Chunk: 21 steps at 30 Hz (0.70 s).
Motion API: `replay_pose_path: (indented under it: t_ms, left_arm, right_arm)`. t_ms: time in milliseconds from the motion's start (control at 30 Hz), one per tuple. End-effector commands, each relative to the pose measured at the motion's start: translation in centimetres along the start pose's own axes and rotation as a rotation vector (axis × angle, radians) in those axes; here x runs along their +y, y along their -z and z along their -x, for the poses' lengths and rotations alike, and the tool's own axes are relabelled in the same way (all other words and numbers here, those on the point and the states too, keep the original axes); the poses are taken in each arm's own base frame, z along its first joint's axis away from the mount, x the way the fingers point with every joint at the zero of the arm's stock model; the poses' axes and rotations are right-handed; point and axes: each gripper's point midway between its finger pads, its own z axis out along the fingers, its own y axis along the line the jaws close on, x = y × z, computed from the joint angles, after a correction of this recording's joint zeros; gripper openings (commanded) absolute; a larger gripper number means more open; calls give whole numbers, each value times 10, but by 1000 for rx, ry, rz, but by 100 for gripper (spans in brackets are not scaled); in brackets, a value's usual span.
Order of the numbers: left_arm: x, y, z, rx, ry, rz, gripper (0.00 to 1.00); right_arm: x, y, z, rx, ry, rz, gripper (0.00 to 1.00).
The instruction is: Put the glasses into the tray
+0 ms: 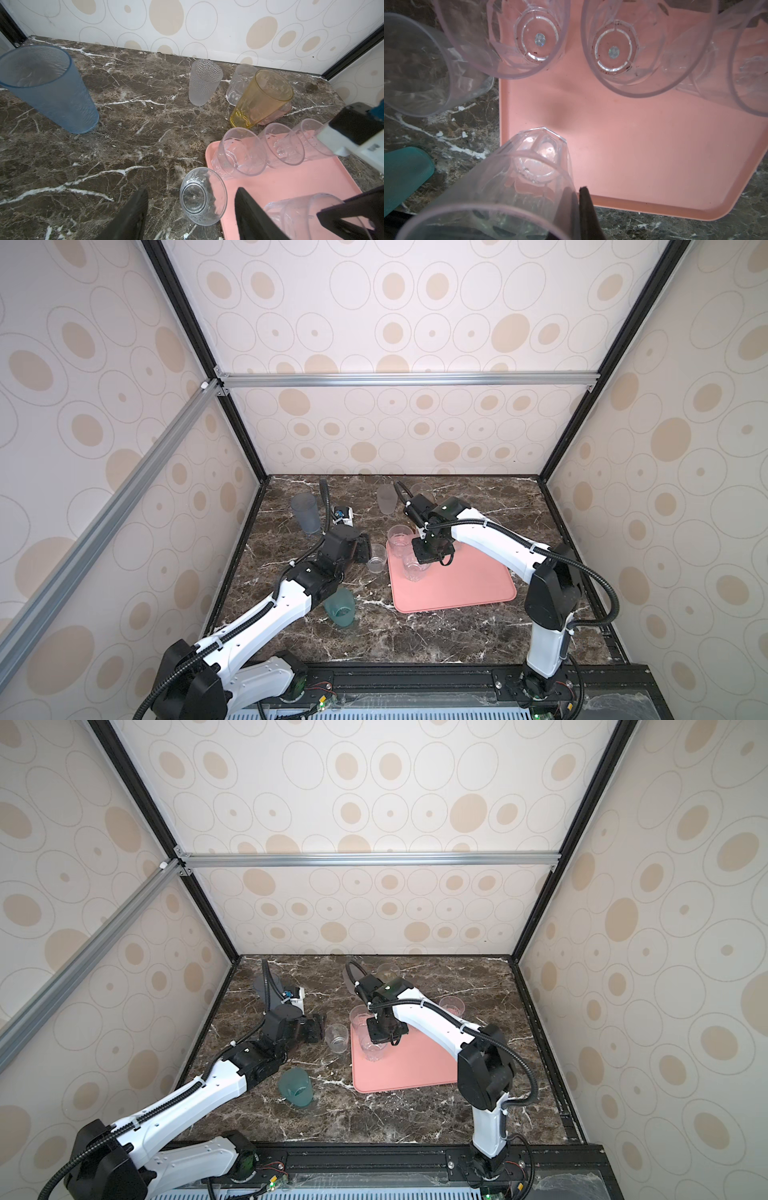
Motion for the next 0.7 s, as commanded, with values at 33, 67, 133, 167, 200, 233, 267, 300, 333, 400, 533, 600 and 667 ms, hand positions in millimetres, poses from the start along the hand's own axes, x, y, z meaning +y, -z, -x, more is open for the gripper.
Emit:
replay_pose_path:
  t_ms: [33, 67, 133, 167, 200, 233, 267, 300, 333, 400, 533, 600, 667]
  left_arm:
    - [-3, -2, 0, -6, 18, -11, 67]
    - [-3, -3, 0, -5, 16, -9, 67]
    - [-3, -4, -2, 2, 12, -8, 67]
    - [-3, -4, -3, 4, 13, -8, 67]
    - [-3, -5, -4, 7, 12, -8, 67]
    - [-2, -6, -5, 11, 11, -6, 67]
    - [-3, -6, -6, 12, 11, -9, 67]
    - [-3, -6, -7, 16, 11, -10, 67]
    - [-3, -6, -7, 15, 11, -9, 67]
    - [-3, -6, -8, 19, 8, -9, 67]
    - [-1, -7, -10, 22, 5, -3, 68]
    - [-1, -7, -10, 23, 4, -4, 68]
    - [-1, -7, -11, 26, 4, -5, 68]
  right_arm:
    - [0, -14, 5, -11, -14, -49, 0]
    - [2, -18, 5, -9, -14, -49, 0]
    - [4, -24, 6, -2, -23, -44, 0]
    - [6, -27, 5, 5, -25, -43, 0]
    - [7, -31, 5, 9, -27, -43, 0]
    - [7, -33, 6, 12, -30, -42, 0]
    - [9, -36, 5, 18, -33, -39, 0]
    - [9, -38, 5, 21, -35, -37, 0]
    - [10, -40, 5, 22, -38, -37, 0]
    - [10, -43, 5, 28, -38, -39, 0]
    - [13, -51, 2, 46, -41, -34, 0]
    - [13, -53, 1, 52, -43, -32, 1]
    - [13, -56, 1, 55, -46, -34, 1]
